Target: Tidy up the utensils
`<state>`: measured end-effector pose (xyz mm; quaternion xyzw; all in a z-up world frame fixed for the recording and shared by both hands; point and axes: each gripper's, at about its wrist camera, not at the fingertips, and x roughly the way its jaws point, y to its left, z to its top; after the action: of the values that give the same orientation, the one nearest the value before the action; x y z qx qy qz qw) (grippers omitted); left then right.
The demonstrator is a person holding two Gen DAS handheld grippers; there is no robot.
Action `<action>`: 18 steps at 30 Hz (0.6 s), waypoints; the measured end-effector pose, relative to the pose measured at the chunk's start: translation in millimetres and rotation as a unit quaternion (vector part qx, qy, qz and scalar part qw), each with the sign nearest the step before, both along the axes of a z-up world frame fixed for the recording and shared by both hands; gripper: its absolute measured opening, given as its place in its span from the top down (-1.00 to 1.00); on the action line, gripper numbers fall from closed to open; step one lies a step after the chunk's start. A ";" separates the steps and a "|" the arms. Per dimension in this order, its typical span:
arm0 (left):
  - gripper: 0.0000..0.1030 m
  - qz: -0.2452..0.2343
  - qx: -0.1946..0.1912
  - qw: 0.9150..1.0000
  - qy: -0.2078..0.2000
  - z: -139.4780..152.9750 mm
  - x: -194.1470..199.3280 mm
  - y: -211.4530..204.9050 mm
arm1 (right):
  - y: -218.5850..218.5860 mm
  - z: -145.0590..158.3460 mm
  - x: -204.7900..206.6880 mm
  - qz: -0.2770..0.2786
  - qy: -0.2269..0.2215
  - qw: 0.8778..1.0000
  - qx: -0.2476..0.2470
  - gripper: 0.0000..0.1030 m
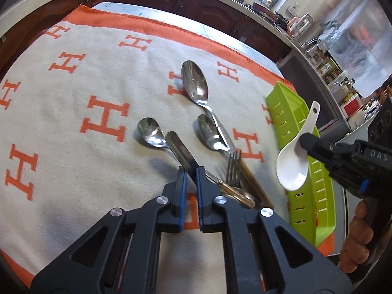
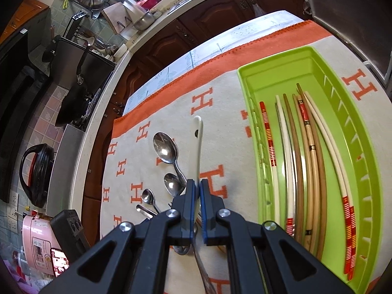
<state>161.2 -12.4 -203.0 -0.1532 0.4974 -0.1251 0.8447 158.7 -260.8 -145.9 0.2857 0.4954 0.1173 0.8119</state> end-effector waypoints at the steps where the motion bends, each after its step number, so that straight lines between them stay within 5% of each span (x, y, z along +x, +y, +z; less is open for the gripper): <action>1: 0.93 -0.001 0.003 1.000 -0.001 2.6 0.0 -0.6 | -0.2 0.0 -0.4 0.000 0.000 1.000 0.000 0.93; 5: 1.00 -0.011 0.039 0.999 -0.001 19.3 -2.6 -5.4 | -1.3 0.7 -1.9 -0.002 -0.001 1.000 0.000 0.93; 18: 1.00 -0.091 0.029 0.995 -0.002 76.0 -26.9 -38.0 | -16.2 20.0 -19.6 -0.006 -0.028 0.999 -0.020 0.93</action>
<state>134.3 -50.4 -127.0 -0.0823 0.5112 -0.1873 0.8348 139.1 -276.9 -125.8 0.2691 0.4726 0.1104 0.8319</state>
